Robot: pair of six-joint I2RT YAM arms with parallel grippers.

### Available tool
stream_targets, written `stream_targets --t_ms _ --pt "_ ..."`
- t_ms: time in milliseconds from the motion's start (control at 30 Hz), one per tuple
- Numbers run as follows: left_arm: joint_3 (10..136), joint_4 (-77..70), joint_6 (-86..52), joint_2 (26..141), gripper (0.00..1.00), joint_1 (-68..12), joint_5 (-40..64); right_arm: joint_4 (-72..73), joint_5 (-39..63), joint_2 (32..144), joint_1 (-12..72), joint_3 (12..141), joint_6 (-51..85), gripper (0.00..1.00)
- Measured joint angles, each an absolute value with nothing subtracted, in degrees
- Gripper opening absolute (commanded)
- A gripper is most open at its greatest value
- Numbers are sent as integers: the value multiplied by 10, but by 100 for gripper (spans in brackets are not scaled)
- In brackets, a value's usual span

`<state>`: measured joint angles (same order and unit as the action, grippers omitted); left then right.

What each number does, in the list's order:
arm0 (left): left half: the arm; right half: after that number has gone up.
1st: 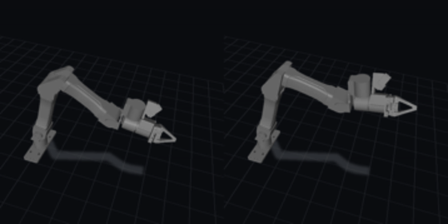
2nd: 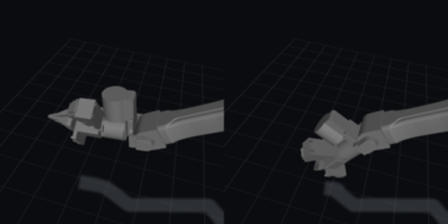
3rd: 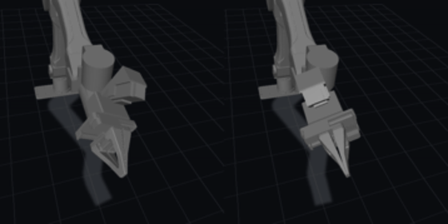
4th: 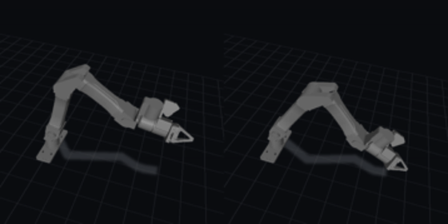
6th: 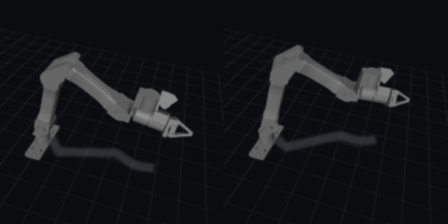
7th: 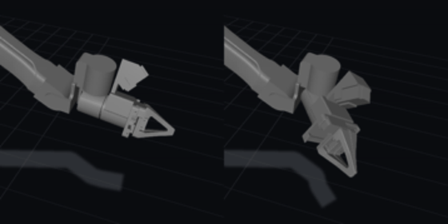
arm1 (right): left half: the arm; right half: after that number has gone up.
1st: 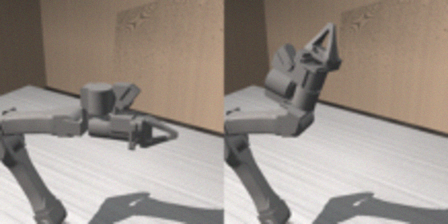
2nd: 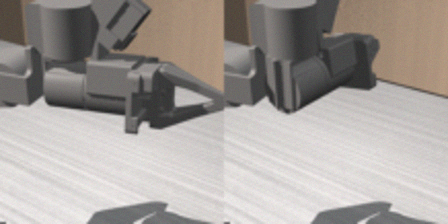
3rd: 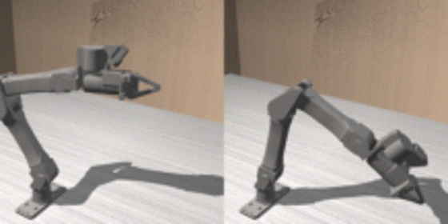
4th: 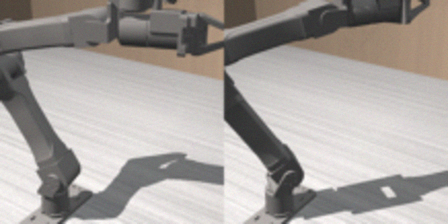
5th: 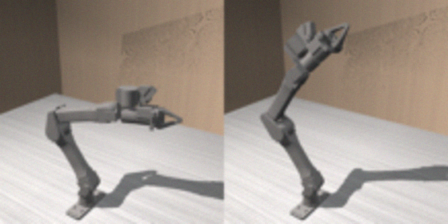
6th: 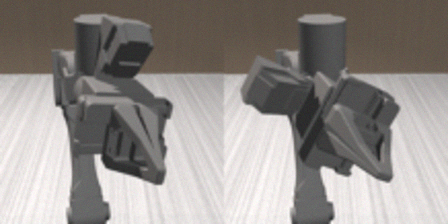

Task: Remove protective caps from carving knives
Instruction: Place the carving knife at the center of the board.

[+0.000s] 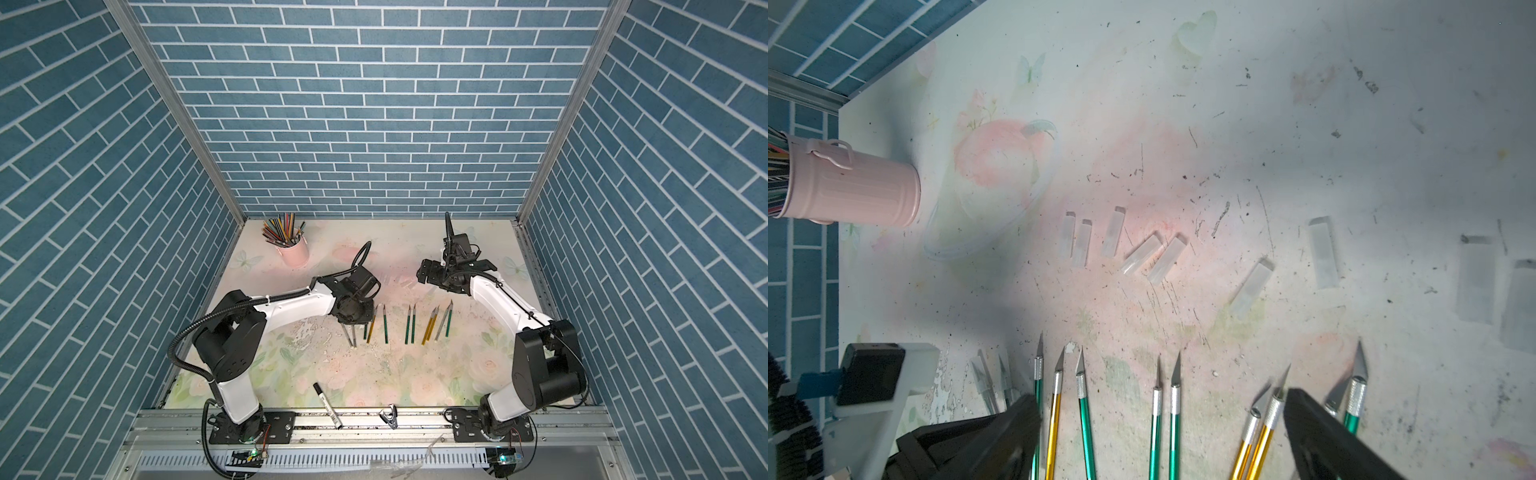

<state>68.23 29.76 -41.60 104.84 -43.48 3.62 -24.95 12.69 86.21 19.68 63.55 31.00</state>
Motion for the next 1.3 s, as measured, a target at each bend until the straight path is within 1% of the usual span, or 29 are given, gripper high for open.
stream_targets --t_ms 100,200,267,367,433,533,600,733,800,867,933,1000,1067,1300 --pt "682 298 -416 1049 25 -435 36 -253 127 862 196 635 310 92" --pt "692 309 -415 1050 32 -435 34 -257 126 860 196 635 309 92" --pt "703 319 -412 1050 40 -435 29 -261 126 856 195 635 305 92" --pt "717 328 -407 1047 55 -435 20 -266 125 851 195 636 298 92" --pt "719 337 -401 1040 73 -435 13 -269 125 850 195 636 295 92" --pt "719 349 -406 1026 90 -434 3 -271 125 850 195 636 295 92" --pt "719 361 -413 1015 95 -434 -6 -272 126 850 195 637 295 91" --pt "710 379 -431 989 98 -434 -30 -275 127 850 195 640 295 91" --pt "705 390 -443 983 98 -434 -41 -277 127 850 195 640 294 91" --pt "703 400 -452 983 96 -434 -48 -279 128 850 194 640 291 91" --pt "702 405 -460 986 89 -434 -52 -279 132 850 190 640 290 91" --pt "702 407 -466 992 79 -434 -54 -278 136 850 186 640 290 91" --pt "702 409 -470 1002 72 -434 -54 -278 140 850 182 640 290 91" --pt "702 408 -476 1037 55 -434 -51 -273 163 849 168 639 290 90"
